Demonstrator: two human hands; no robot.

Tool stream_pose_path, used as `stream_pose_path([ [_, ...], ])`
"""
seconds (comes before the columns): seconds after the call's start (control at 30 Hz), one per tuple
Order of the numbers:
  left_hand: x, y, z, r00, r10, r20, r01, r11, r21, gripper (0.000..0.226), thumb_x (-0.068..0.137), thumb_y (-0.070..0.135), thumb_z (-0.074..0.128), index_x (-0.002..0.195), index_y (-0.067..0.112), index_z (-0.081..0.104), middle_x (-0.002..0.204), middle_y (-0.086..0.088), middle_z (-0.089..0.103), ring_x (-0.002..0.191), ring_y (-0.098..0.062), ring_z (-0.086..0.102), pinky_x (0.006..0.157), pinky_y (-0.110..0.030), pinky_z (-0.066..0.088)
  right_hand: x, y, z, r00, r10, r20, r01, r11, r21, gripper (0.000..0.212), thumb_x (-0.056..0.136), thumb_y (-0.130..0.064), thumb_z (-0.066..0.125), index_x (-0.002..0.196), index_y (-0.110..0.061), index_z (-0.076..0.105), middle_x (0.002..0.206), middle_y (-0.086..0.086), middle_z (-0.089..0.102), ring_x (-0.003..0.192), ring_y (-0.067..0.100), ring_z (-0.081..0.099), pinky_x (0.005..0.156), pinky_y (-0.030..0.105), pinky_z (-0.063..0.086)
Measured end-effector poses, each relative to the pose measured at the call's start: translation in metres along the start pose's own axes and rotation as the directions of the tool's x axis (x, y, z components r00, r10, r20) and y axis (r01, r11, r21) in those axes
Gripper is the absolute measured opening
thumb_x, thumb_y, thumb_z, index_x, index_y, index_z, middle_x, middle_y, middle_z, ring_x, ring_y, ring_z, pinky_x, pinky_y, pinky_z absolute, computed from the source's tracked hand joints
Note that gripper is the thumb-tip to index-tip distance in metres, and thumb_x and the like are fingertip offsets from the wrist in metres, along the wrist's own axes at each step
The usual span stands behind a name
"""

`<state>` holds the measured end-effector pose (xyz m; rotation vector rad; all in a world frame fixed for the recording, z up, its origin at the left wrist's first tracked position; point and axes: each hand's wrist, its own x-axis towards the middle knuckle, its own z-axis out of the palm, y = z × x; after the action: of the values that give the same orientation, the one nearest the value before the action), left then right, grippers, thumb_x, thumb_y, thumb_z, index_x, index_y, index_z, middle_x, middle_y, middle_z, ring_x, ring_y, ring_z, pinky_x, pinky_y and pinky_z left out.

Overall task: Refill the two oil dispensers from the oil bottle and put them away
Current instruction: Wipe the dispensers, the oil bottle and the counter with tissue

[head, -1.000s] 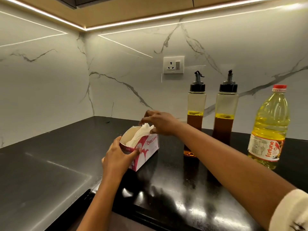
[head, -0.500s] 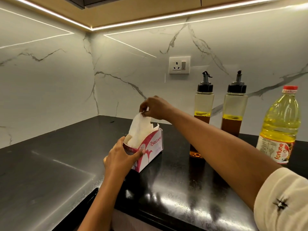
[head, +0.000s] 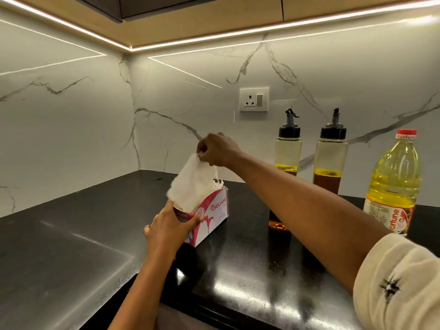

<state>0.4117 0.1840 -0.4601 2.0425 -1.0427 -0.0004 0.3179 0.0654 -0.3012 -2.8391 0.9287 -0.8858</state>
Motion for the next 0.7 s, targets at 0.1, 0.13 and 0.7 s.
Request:
stream_pose_path([
  [0.1,0.003,-0.002,0.002,1.000,-0.012,0.001,0.012,1.000,0.009,0.103,0.065,0.074,0.065,0.146,0.023,0.029,0.134,-0.002,0.058,0.124,-0.029,0.053,0.105,-0.059,0.036,0.000,0.000,-0.002,1.000,0.021,0.022,-0.023,0.997,0.074,0.015,0.087,-0.017,0.058,0.096,-0.015,0.070,0.083,0.002,0.069,0.073,0.019,0.068,0.067,0.033,0.058],
  [0.13,0.003,-0.002,0.002,1.000,-0.009,-0.004,0.009,1.000,0.008,0.102,0.065,0.074,0.065,0.145,0.023,0.030,0.132,-0.001,0.059,0.123,-0.029,0.054,0.104,-0.059,0.036,0.001,0.001,-0.002,0.998,0.033,0.049,-0.038,0.994,0.104,0.015,0.087,-0.015,0.059,0.096,-0.013,0.070,0.080,0.003,0.069,0.069,0.018,0.069,0.064,0.031,0.058],
  [0.7,0.003,-0.004,0.001,0.999,-0.013,0.042,0.013,1.000,0.005,0.135,0.047,0.086,0.053,0.153,0.020,0.003,0.140,-0.004,0.052,0.130,-0.030,0.048,0.104,-0.060,0.037,0.015,0.004,-0.019,0.975,0.042,-0.218,0.013,0.969,0.246,0.019,0.085,-0.028,0.064,0.089,-0.011,0.073,0.090,0.006,0.069,0.081,0.020,0.060,0.074,0.034,0.049],
])
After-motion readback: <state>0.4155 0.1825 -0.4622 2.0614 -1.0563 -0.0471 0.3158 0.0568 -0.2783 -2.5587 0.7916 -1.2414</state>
